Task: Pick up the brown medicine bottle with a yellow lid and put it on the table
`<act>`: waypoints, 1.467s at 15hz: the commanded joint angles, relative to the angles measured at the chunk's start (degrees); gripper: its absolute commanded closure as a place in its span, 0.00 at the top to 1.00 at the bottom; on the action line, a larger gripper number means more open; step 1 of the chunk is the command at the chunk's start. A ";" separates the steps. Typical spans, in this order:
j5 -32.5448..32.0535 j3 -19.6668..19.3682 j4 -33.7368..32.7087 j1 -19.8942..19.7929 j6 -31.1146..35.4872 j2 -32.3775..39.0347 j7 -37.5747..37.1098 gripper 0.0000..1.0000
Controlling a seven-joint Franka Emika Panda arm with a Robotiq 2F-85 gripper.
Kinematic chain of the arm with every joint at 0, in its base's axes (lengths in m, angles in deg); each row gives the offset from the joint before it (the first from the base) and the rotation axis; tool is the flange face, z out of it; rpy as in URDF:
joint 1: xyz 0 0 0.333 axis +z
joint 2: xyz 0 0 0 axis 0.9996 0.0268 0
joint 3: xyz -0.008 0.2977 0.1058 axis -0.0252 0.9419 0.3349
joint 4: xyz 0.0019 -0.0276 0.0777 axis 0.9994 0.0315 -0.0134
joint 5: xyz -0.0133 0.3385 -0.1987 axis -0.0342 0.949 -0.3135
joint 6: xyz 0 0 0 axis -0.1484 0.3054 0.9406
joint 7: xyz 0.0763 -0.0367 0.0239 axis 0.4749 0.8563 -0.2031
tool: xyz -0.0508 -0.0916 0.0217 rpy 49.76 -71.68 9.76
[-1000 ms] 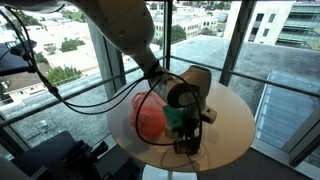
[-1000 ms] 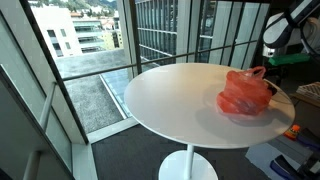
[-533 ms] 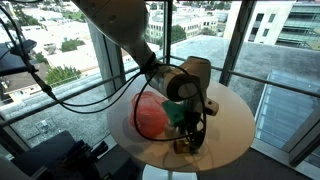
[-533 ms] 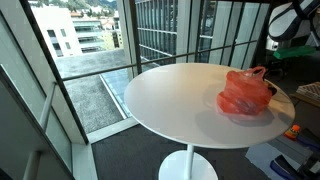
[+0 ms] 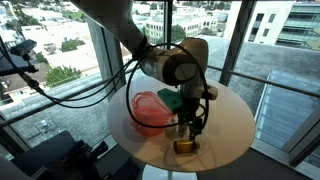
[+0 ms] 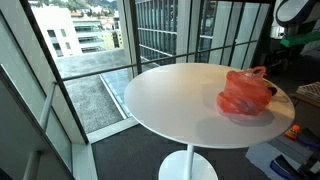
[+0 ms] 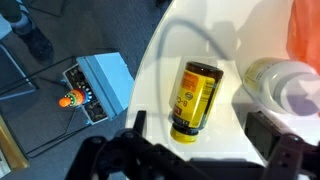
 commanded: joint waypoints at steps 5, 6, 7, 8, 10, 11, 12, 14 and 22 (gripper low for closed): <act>-0.58 2.91 4.41 -0.08 -6.16 -10.84 9.52 1.00; -0.33 3.56 4.95 0.01 -6.58 -11.93 11.30 1.00; -0.06 4.24 5.33 0.14 -7.27 -12.92 13.02 1.00; 0.07 4.82 5.82 0.29 -7.57 -13.85 14.10 1.00; 0.41 6.03 6.77 0.68 -8.09 -15.57 15.54 1.00; 0.63 6.60 7.43 0.96 -7.96 -16.50 15.51 1.00; 0.66 7.08 8.06 1.24 -7.81 -17.34 15.50 1.00; 1.25 8.05 9.43 1.85 -7.52 -19.11 15.27 1.00; 3.34 11.62 16.04 4.80 -3.26 -27.02 10.19 1.00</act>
